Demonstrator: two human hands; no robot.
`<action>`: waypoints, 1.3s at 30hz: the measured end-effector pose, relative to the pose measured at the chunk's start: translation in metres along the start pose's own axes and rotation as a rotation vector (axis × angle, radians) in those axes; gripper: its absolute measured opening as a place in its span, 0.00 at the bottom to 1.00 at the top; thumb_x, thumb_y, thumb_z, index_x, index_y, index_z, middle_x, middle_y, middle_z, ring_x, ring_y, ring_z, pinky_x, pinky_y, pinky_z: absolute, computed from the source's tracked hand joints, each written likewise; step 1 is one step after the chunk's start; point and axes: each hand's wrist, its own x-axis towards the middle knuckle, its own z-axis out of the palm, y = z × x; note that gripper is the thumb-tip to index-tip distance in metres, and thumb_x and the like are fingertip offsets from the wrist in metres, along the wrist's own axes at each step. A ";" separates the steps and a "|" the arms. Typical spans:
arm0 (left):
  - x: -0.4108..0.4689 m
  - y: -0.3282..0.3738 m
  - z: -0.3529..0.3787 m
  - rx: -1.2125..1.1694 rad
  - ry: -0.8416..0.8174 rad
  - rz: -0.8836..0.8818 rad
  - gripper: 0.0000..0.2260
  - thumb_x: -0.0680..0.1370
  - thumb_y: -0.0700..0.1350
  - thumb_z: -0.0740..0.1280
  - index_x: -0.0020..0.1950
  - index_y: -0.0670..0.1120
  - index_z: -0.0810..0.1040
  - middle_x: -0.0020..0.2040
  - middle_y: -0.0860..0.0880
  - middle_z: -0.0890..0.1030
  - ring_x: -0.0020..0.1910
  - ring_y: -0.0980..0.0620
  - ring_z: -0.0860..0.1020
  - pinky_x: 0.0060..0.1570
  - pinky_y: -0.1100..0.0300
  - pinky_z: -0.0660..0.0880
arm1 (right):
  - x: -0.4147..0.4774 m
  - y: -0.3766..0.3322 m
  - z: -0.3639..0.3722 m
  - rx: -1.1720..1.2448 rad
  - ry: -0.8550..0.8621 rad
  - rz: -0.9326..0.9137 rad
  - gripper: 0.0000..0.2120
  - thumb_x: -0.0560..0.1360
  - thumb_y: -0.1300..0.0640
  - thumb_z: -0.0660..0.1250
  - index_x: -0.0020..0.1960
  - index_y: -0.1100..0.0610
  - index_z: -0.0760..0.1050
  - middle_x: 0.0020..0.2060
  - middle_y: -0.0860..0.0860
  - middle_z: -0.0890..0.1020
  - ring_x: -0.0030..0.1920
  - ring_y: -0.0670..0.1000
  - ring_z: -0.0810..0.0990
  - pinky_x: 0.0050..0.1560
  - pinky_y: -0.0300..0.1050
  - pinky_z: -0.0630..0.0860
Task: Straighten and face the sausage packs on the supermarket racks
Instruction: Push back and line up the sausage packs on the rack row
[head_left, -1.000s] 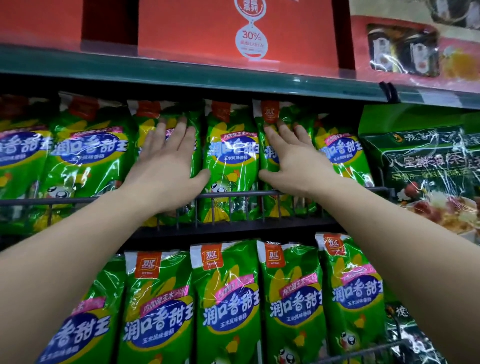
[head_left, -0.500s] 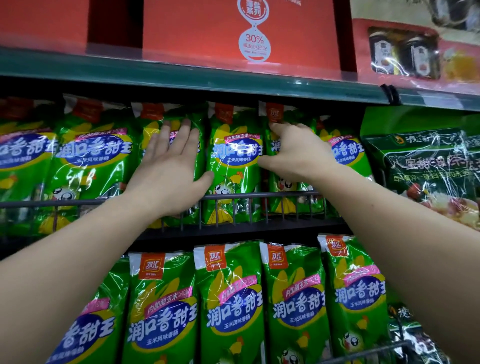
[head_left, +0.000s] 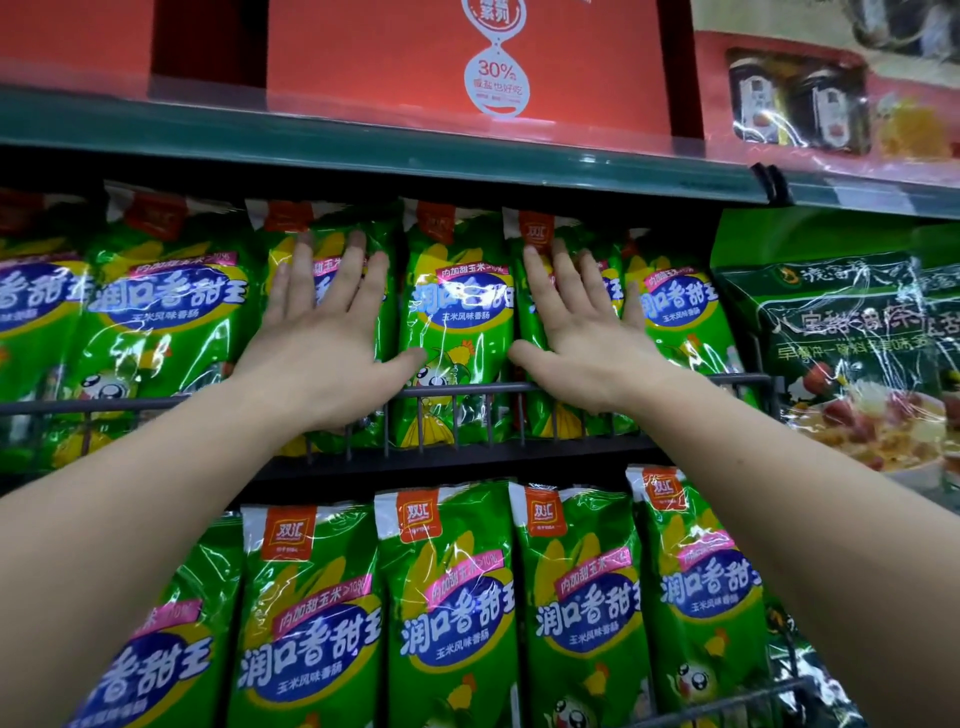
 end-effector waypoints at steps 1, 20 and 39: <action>0.001 0.000 0.000 0.009 -0.017 -0.005 0.42 0.76 0.71 0.51 0.79 0.53 0.34 0.78 0.51 0.30 0.76 0.40 0.30 0.75 0.45 0.34 | 0.001 0.001 0.001 -0.005 0.003 -0.005 0.40 0.77 0.36 0.51 0.77 0.43 0.28 0.79 0.50 0.34 0.78 0.54 0.32 0.73 0.69 0.34; -0.036 0.001 -0.003 -0.060 0.062 0.002 0.33 0.79 0.67 0.50 0.80 0.52 0.53 0.81 0.51 0.47 0.79 0.46 0.45 0.76 0.40 0.49 | -0.033 0.002 0.009 0.073 0.058 -0.033 0.31 0.80 0.34 0.45 0.79 0.41 0.38 0.79 0.47 0.37 0.78 0.53 0.33 0.75 0.67 0.38; -0.176 0.043 0.043 -0.112 0.108 0.302 0.24 0.75 0.54 0.59 0.68 0.44 0.75 0.71 0.43 0.72 0.72 0.42 0.67 0.72 0.40 0.62 | -0.188 0.003 0.070 0.352 0.335 -0.018 0.23 0.76 0.47 0.62 0.68 0.57 0.73 0.67 0.53 0.73 0.68 0.53 0.70 0.68 0.49 0.67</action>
